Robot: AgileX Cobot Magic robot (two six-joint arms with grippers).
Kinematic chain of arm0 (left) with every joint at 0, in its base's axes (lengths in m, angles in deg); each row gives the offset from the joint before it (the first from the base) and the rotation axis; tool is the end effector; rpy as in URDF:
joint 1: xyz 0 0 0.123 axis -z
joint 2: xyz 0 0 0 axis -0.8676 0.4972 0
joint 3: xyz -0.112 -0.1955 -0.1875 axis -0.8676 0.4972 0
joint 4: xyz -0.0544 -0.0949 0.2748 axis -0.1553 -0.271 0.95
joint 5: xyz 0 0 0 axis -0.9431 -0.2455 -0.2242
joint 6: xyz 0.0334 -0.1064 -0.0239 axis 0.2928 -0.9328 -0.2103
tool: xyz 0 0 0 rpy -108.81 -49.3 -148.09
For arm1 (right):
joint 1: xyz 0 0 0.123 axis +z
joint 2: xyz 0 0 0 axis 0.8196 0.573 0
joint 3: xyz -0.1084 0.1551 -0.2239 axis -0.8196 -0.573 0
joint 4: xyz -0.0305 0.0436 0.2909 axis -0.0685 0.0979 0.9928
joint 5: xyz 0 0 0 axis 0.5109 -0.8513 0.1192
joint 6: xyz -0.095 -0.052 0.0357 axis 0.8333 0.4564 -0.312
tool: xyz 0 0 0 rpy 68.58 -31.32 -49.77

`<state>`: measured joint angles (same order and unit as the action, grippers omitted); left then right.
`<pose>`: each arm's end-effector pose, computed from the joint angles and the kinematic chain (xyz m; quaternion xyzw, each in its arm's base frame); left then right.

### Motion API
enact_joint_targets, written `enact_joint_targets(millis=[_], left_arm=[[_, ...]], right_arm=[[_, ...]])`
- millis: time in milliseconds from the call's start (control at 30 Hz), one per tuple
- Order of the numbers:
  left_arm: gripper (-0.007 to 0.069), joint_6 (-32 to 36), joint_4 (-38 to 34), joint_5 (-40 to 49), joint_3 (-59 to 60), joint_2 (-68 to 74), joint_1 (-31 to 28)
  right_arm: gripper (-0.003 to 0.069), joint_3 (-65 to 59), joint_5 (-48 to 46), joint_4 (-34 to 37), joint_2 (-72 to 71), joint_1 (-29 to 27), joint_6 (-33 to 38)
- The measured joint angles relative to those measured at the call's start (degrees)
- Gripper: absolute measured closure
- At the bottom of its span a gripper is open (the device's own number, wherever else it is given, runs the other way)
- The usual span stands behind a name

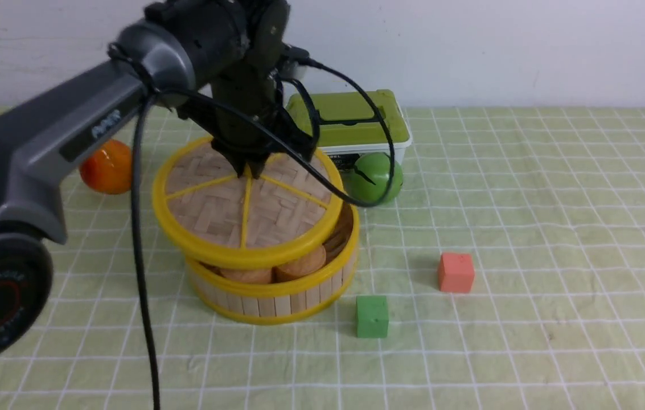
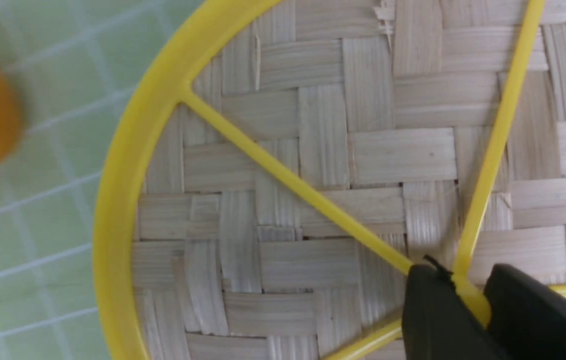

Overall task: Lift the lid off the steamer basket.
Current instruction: Use the left arm to place the steamer lid on the table

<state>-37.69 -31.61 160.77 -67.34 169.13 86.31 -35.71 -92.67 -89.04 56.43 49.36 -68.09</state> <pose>0.4834 -0.2075 0.3006 0.1341 0.9591 0.0464 0.2449 0.1099 -0.0131 0.1663 0.0543 0.8005 -0.0307 0.5961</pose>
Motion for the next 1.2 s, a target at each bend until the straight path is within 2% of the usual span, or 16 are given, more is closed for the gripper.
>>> enact_joint_targets(millis=[267, 367, 400, 567, 633, 667, 700, 900, 1000, 1200], left_arm=[[0.0512, 0.0, -0.2, 0.0, -0.1, -10.8, -6.5], [0.0512, -0.8, -0.8, 0.0, -0.1, -13.2, -11.5], [0.0512, -1.9, -1.3, 0.0, 0.9, -14.2, -15.0], [0.0512, -3.8, -4.0, 0.0, 11.1, -15.2, -23.6], [0.0512, -4.0, -4.8, -0.1, 17.9, -15.1, -25.1], [0.0512, -4.0, -4.8, -0.2, 17.9, -15.1, -25.3], [0.0512, -4.3, -4.8, -2.1, 23.6, -14.9, -25.7], [0.0512, -7.2, -5.1, -18.2, 37.7, -13.8, -26.0], [0.0512, -9.0, -5.3, -24.1, 40.1, -13.2, -26.0], [0.0512, -10.1, -5.3, -29.2, 40.4, -10.9, -26.0]], right_arm=[[0.0418, 0.0, 0.0, 0.0, 0.0, 0.0, 0.0], [0.0418, 0.0, 0.0, 0.0, 0.0, 0.0, 0.0], [0.0418, 0.0, 0.0, 0.0, 0.0, 0.0, 0.0], [0.0418, 0.0, 0.0, 0.0, 0.0, 0.0, 0.0], [0.0418, 0.0, 0.0, 0.0, 0.0, 0.0, 0.0], [0.0418, 0.0, 0.0, 0.0, 0.0, 0.0, 0.0], [0.0418, 0.0, 0.0, 0.0, 0.0, 0.0, 0.0], [0.0418, 0.0, 0.0, 0.0, 0.0, 0.0, 0.0], [0.0418, 0.0, 0.0, 0.0, 0.0, 0.0, 0.0], [0.0418, 0.0, 0.0, 0.0, 0.0, 0.0, 0.0]])
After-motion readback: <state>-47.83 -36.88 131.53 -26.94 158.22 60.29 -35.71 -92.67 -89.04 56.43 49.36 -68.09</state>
